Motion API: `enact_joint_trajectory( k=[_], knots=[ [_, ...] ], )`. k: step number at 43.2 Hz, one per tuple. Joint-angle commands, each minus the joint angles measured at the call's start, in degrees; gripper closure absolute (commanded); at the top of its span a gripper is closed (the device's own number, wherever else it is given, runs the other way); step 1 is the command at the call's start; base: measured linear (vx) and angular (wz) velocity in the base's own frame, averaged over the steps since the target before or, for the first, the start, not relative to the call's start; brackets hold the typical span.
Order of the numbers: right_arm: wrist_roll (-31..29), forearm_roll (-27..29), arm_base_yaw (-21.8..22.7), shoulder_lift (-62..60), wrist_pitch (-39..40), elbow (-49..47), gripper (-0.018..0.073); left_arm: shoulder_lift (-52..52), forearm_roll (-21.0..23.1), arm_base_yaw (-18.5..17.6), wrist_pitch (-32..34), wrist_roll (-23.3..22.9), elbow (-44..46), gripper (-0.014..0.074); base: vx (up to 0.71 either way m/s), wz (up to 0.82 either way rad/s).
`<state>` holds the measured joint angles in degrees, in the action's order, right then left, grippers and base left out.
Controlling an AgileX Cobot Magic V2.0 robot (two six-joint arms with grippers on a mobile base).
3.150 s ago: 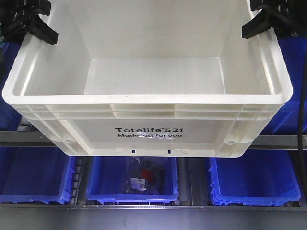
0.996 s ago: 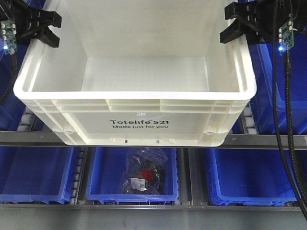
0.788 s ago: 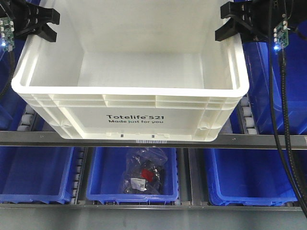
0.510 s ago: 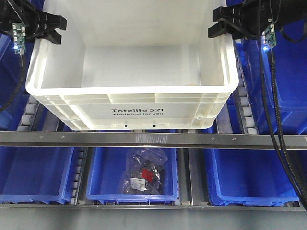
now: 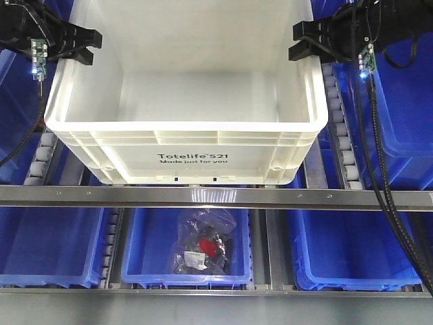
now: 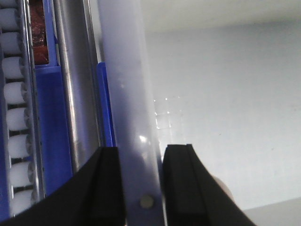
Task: Place moving items into box and shelve
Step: 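Push the tote with both grippers farther onto the roller shelf, then open both grippers to release the tote rims and lift away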
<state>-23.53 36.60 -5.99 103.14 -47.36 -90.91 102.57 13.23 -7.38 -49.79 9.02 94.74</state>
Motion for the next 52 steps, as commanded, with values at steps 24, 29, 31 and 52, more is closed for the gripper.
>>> enact_joint_trajectory(
  k=[24, 29, 31, 52],
  knots=[
    [-4.32, 10.66, -1.56, -3.17, 1.88, -2.53, 0.0242, -2.35, 9.27, -1.88, 6.71, 0.63, 2.79, 0.0395, 0.0, 0.0],
    [-4.32, 10.4, -1.56, -3.17, 1.93, -2.53, 0.0111, -2.35, 9.09, -1.88, 6.71, 0.63, 2.79, 0.031, 0.0, 0.0],
    [-4.32, 10.14, -1.56, -3.17, 1.93, -2.53, 0.006, -2.35, 9.09, -1.88, 6.71, 0.63, 2.79, 0.0283, 0.0, 0.0],
    [1.54, -1.12, -1.55, -4.82, 12.1, -2.53, -0.0009, -6.35, -4.41, -1.88, 7.94, -9.81, 2.79, 0.0146, 0.0, 0.0]
  ],
)
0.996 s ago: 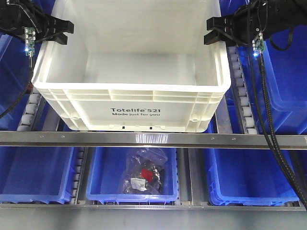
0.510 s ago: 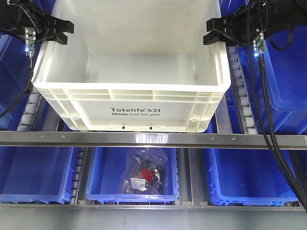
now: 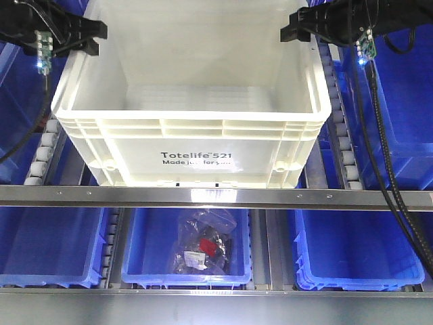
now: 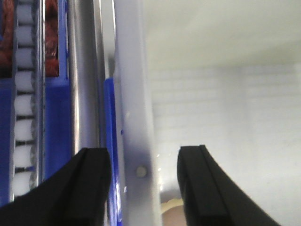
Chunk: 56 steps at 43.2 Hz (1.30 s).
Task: Place moving items into box and shelve
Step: 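Open both grippers to release the tote rims and lift away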
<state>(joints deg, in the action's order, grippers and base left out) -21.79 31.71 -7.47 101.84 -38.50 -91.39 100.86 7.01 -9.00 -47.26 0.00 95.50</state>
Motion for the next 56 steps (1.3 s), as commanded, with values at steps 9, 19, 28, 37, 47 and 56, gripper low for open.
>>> enact_joint_trajectory(
  k=[9, 19, 28, 37, 47, 56],
  knots=[
    [-2.35, 3.62, -0.06, -4.94, 3.05, -2.04, -0.0009, -6.51, 2.08, -0.26, 6.97, -0.7, 2.03, 0.0146, 0.0, 0.0],
    [-4.58, 3.6, -0.06, -7.76, 1.82, -0.02, -0.0009, -7.46, 2.38, -0.31, 3.86, 0.7, 0.61, 0.0146, 0.0, 0.0],
    [-5.92, 4.16, -0.06, -10.88, 9.86, 9.14, 0.0006, -12.46, 4.55, -0.31, 11.39, 4.0, -8.55, 0.0146, 0.0, 0.0],
    [-12.97, 7.39, -0.06, -17.45, 17.75, 19.2, 0.0032, -20.75, 6.77, -0.31, 21.2, 8.86, -22.05, 0.0146, 0.0, 0.0],
    [-35.38, 23.3, -0.06, -36.06, 22.44, 37.82, 0.0058, -42.05, 7.13, -0.31, 33.2, 11.19, -47.33, 0.0146, 0.0, 0.0],
    [-47.0, 34.46, -0.06, -45.88, 22.78, 46.37, 0.0058, -52.33, 8.1, -0.31, 34.37, 11.19, -56.78, 0.0146, 0.0, 0.0]
  ],
)
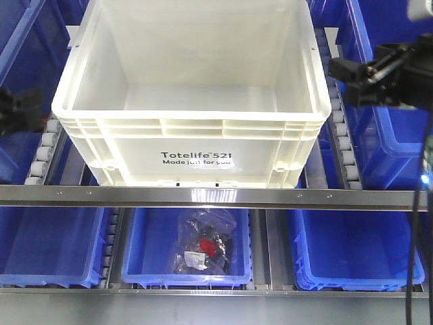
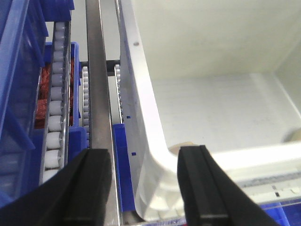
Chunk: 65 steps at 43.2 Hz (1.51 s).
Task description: Place moving items into box and shelve
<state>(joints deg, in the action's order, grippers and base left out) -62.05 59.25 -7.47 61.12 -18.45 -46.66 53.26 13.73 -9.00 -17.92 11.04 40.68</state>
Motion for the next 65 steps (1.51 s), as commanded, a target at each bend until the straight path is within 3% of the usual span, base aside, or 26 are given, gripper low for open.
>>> enact_joint_trajectory(
  k=[1, 13, 17, 18, 39, 43, 44, 45, 65],
  knots=[
    [-7.64, 7.87, -0.06, -5.93, 2.72, 2.29, 0.0058, -5.93, 1.38, -0.31, 5.02, 0.14, -2.6, 0.0146, 0.0, 0.0],
    [-16.2, 19.46, -0.06, -17.31, 2.72, 11.72, 0.0058, -18.36, 1.5, -0.31, 2.74, 0.04, -10.05, 0.0146, 0.0, 0.0],
    [-16.75, 20.05, -0.06, -20.62, 2.72, 14.22, 0.0058, -21.85, 1.5, -0.31, 0.67, 0.04, -11.2, 0.0146, 0.0, 0.0],
    [-16.75, 19.86, -0.06, -27.97, 2.62, 19.42, 0.0058, -28.36, 1.34, -0.31, -5.19, 0.14, -11.41, 0.0146, 0.0, 0.0],
    [-16.7, 19.87, -0.06, -31.6, 1.24, 21.33, 0.0066, -29.47, 1.53, -0.31, -6.29, -0.05, -11.41, 0.0181, 0.0, 0.0],
    [-16.75, 19.87, -0.06, -31.6, 1.24, 21.33, 0.0127, -29.47, 2.54, -0.31, -6.99, -0.05, -11.41, 0.026, 0.0, 0.0],
    [-16.64, 19.93, -0.06, -31.6, 1.24, 21.33, 0.0517, -29.47, 4.33, -0.31, -7.55, 0.01, -11.41, 0.0608, 0.0, 0.0],
    [-16.64, 19.93, -0.06, -31.6, 1.17, 21.33, 0.0561, -29.47, 4.33, -0.31, -7.55, 0.06, -11.41, 0.0607, 0.0, 0.0],
    [-16.63, 19.91, -0.06, -31.6, 0.84, 21.33, 0.0566, -29.47, 4.35, -0.31, -10.17, 0.0, -11.41, 0.0605, 0.0, 0.0]
  ],
)
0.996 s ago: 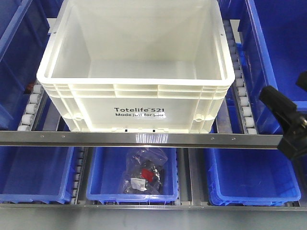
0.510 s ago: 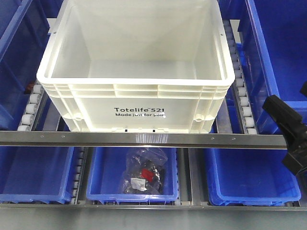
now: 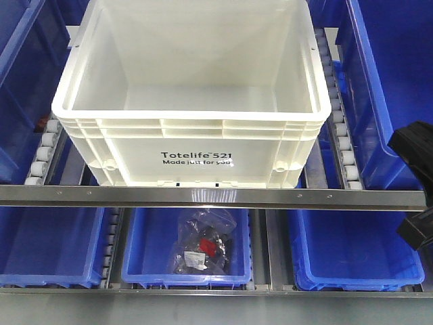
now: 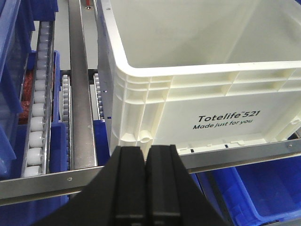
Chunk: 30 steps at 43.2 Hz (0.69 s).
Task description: Place moving items into box and shelve
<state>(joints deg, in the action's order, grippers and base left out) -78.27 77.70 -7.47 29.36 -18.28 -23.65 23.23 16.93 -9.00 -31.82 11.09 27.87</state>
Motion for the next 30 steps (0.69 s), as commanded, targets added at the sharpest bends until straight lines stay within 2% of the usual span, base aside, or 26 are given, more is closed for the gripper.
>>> enact_joint_trajectory(
  k=[1, 10, 17, 25, 29, 30],
  knots=[
    [-0.42, 1.46, -0.06, 0.17, 0.67, -1.68, 0.0566, 0.56, 1.15, -0.31, 3.73, -0.05, 1.41, 0.0605, 0.0, 0.0],
    [-0.42, 1.46, -0.06, 0.17, 0.67, -1.68, 0.0566, 0.56, 1.0, -0.31, 3.74, 0.08, 1.41, 0.0605, 0.0, 0.0],
    [-0.42, 1.46, -0.06, 0.17, 0.67, -1.68, 0.0566, 0.58, -3.68, -0.31, 5.25, 0.84, 1.48, 0.0605, 0.0, 0.0],
    [-0.42, 1.46, -0.06, 0.17, 0.67, -1.68, 0.0566, 0.77, -7.98, -0.31, 13.62, -0.19, 1.48, 0.0605, 0.0, 0.0],
    [-0.42, 1.46, -0.06, 0.17, 0.67, -1.68, 0.0566, 0.77, -8.51, -0.31, 17.07, 0.23, 1.48, 0.0605, 0.0, 0.0],
    [-0.42, 1.46, -0.06, 0.17, 0.67, -1.68, 0.0566, 2.25, -8.5, -0.31, 22.5, 1.38, 1.48, 0.0604, 0.0, 0.0]
  ],
)
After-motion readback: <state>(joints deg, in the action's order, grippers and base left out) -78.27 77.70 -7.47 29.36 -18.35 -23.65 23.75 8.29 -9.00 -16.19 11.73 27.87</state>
